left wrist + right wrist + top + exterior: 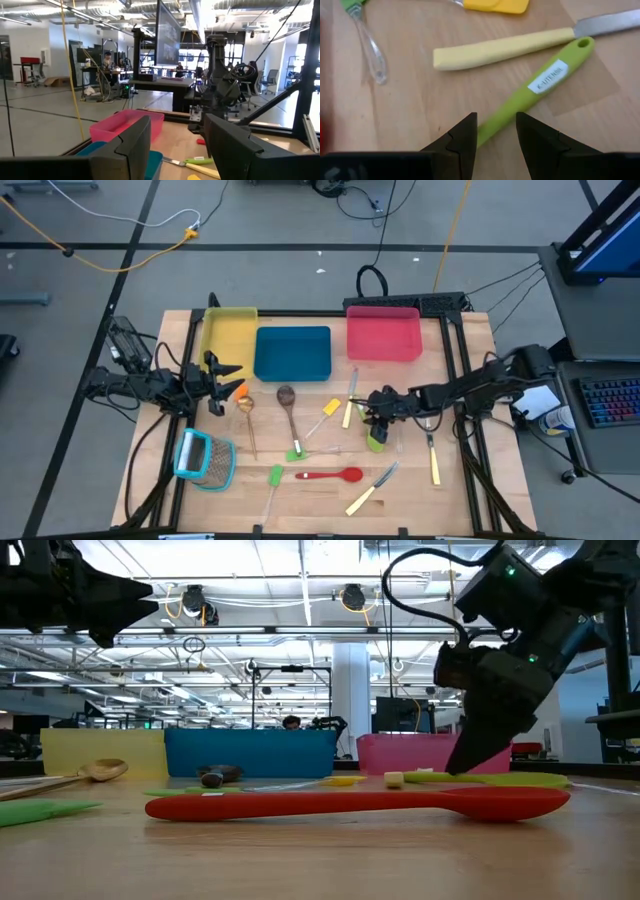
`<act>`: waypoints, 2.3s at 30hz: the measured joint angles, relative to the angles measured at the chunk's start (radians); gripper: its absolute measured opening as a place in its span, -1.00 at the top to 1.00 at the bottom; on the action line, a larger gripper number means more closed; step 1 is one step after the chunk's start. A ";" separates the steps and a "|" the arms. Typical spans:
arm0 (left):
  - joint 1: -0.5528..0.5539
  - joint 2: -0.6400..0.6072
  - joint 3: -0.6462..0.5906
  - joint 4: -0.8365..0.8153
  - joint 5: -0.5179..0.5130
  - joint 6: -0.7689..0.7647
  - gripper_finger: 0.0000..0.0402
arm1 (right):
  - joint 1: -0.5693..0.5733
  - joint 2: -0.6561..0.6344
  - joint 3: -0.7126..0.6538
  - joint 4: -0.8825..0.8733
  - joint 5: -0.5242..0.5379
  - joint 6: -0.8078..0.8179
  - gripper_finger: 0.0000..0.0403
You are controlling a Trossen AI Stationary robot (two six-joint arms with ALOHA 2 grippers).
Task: Pick & Place Kitchen Items
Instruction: Put the green serving spoon into the red bin
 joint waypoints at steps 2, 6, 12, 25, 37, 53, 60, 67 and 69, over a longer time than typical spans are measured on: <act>0.000 0.000 0.000 0.000 -0.001 0.000 0.05 | 0.000 0.025 0.002 0.022 0.001 0.000 0.36; 0.000 0.000 0.000 -0.003 0.000 0.000 0.05 | 0.000 0.057 0.003 0.026 0.034 -0.005 0.36; 0.000 0.000 0.000 -0.005 -0.001 0.000 0.05 | 0.001 0.060 0.002 0.026 0.074 -0.065 0.36; 0.000 0.000 0.000 -0.007 -0.002 0.000 0.05 | 0.000 0.052 0.088 -0.133 0.078 -0.106 0.36; 0.000 0.000 0.000 -0.008 -0.027 -0.024 0.05 | -0.001 0.051 0.184 -0.346 0.139 -0.045 0.36; 0.000 0.000 0.000 -0.011 -0.027 -0.020 0.05 | -0.057 0.048 0.073 -0.303 0.154 0.007 0.38; 0.000 0.000 0.000 -0.032 -0.028 -0.019 0.05 | -0.092 0.048 0.056 -0.312 0.164 -0.008 0.72; 0.000 0.000 0.000 -0.033 -0.028 -0.019 0.05 | -0.095 0.029 0.064 -0.283 0.166 -0.063 0.82; 0.000 0.000 0.000 -0.033 -0.028 -0.018 0.05 | -0.095 0.005 0.071 -0.290 0.161 -0.084 0.82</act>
